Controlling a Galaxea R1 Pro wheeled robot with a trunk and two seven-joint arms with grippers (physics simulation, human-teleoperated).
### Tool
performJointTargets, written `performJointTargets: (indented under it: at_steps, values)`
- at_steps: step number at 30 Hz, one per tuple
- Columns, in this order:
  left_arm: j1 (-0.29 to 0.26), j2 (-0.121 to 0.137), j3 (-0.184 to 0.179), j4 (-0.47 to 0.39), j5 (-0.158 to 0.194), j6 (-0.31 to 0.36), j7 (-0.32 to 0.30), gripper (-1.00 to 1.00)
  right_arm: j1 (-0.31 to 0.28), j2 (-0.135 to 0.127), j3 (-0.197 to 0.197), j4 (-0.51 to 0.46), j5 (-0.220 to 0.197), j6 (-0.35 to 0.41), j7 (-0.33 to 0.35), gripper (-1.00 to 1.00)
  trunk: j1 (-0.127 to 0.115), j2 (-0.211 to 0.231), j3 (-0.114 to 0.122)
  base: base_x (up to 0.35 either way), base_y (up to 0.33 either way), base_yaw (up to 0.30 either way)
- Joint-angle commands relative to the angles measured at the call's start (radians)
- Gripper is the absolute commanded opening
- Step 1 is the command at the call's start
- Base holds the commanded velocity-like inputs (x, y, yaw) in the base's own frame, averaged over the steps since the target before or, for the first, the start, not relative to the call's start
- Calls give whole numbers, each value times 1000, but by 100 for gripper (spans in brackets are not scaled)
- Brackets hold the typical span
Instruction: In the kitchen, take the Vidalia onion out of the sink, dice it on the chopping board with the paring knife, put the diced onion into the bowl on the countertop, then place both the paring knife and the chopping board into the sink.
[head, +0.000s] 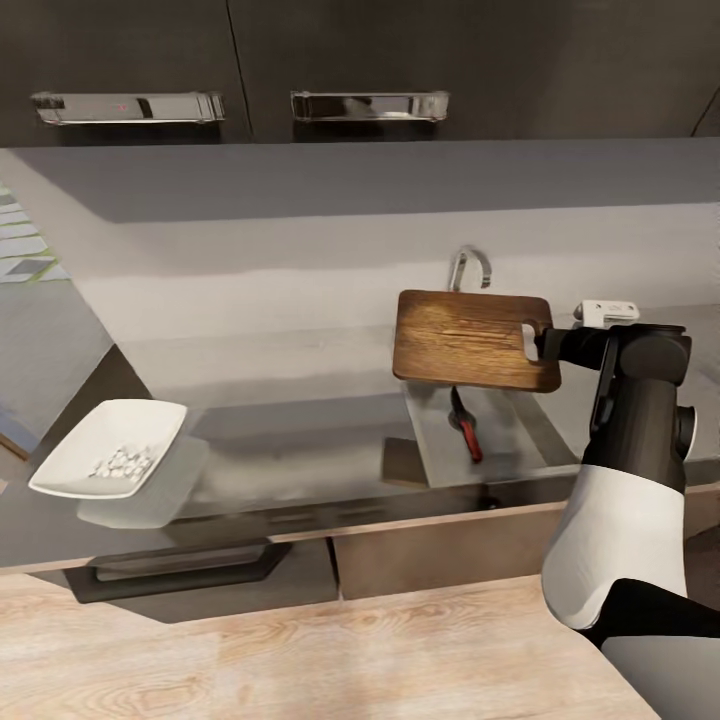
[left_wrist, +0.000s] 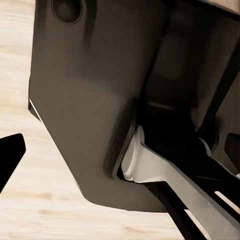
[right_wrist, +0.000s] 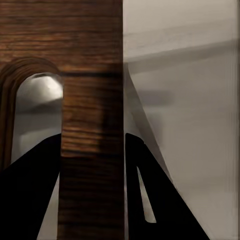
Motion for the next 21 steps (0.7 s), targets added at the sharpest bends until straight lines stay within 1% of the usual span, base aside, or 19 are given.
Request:
performJointTargets:
  at_steps: [1, 12, 17, 21]
  values:
    - [-2, 1, -7, -5, 6, -7, 6, 100, -1, 2, -2, -1, 3, 3, 10, -100, 1, -2, -2, 14, -90, 0]
    - [-2, 1, -7, -5, 6, -7, 6, 100, -1, 16, 0, 7, 3, 3, 10, -100, 1, -2, -2, 3, -19, 0]
    - [-2, 1, -7, -5, 6, -8, 6, 100, -1, 20, -3, 28, 3, 3, 10, -100, 1, -2, -2, 0, 0, 0]
    - [-2, 1, -7, -5, 6, -24, 6, 100, -1, 22, -3, 36, 3, 2, 10, -100, 1, -2, -2, 0, 0, 0]
